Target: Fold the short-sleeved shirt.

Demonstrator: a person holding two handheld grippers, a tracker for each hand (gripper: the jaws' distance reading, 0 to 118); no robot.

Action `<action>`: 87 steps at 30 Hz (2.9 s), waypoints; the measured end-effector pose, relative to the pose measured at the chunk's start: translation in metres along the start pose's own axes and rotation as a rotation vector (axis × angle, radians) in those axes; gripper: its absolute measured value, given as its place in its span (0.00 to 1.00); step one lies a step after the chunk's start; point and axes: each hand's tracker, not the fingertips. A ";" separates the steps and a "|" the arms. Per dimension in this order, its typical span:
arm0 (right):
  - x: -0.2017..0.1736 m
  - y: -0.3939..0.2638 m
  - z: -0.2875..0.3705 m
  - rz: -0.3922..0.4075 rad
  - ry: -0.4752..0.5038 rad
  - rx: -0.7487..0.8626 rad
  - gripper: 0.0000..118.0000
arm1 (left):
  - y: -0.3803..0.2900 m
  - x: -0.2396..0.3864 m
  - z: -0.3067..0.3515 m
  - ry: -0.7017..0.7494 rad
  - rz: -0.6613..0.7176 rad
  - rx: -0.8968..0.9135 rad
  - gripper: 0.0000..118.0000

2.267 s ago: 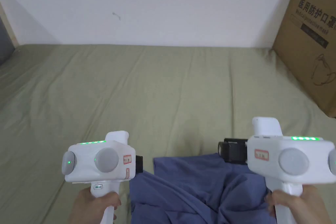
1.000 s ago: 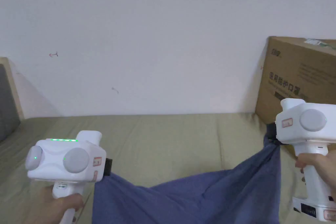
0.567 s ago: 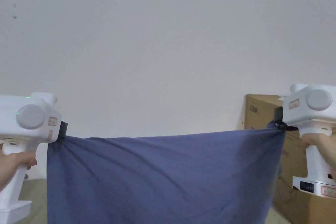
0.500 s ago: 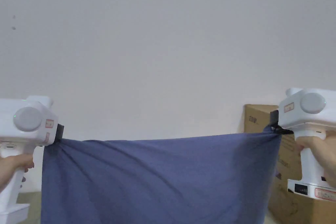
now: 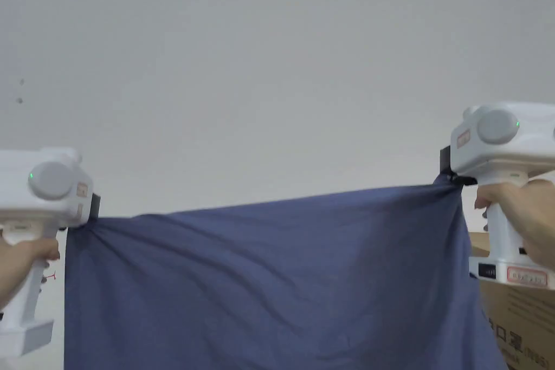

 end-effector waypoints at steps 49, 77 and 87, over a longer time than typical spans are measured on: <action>0.139 -0.541 0.211 0.059 -0.093 -0.801 0.00 | -0.527 -0.022 0.219 -0.109 -0.149 -0.713 0.04; 0.165 -0.570 0.349 0.051 -0.073 -0.822 0.58 | -0.541 -0.043 0.342 -0.170 -0.012 -0.704 0.74; 0.136 -0.570 0.368 0.076 0.019 -0.788 0.00 | -0.545 -0.055 0.365 -0.195 0.017 -0.747 0.00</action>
